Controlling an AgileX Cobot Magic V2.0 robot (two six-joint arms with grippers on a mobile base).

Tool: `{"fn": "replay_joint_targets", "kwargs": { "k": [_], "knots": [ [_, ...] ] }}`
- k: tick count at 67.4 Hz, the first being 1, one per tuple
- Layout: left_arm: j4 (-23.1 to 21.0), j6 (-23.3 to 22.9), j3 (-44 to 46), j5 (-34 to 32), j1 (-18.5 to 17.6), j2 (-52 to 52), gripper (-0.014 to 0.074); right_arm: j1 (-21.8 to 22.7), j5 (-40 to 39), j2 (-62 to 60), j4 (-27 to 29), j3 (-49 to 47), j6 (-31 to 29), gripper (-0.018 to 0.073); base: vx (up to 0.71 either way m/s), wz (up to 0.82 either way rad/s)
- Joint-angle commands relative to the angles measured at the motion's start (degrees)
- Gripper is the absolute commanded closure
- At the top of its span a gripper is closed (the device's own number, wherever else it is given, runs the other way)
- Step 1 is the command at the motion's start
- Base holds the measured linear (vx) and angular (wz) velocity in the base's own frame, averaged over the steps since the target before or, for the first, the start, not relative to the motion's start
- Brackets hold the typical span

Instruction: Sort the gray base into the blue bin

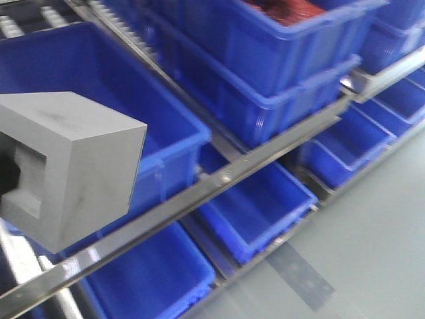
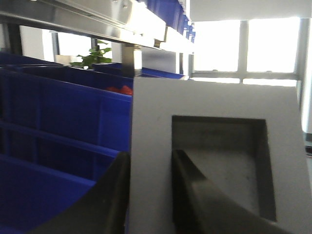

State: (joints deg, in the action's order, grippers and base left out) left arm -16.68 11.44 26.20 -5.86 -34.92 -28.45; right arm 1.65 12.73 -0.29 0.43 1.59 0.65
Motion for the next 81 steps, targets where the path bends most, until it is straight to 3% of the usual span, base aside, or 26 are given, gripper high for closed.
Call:
{"fn": "replay_joint_targets", "kwargs": {
  "k": [1,45,81],
  "knots": [
    [-0.42,-0.31,1.86,-5.75,-0.22,-0.27,0.0603,0.14,-4.13,1.03,-0.43,0.11,-0.65,0.0564,0.2,0.79],
    [-0.42,-0.31,1.86,-5.75,-0.22,-0.27,0.0603,0.14,-4.13,1.03,-0.43,0.11,-0.65,0.0564,0.18,0.71],
    [-0.42,-0.31,1.86,-5.75,-0.22,-0.27,0.0603,0.14,-4.13,1.03,-0.43,0.11,-0.65,0.0564,0.05,0.21]
  ]
}}
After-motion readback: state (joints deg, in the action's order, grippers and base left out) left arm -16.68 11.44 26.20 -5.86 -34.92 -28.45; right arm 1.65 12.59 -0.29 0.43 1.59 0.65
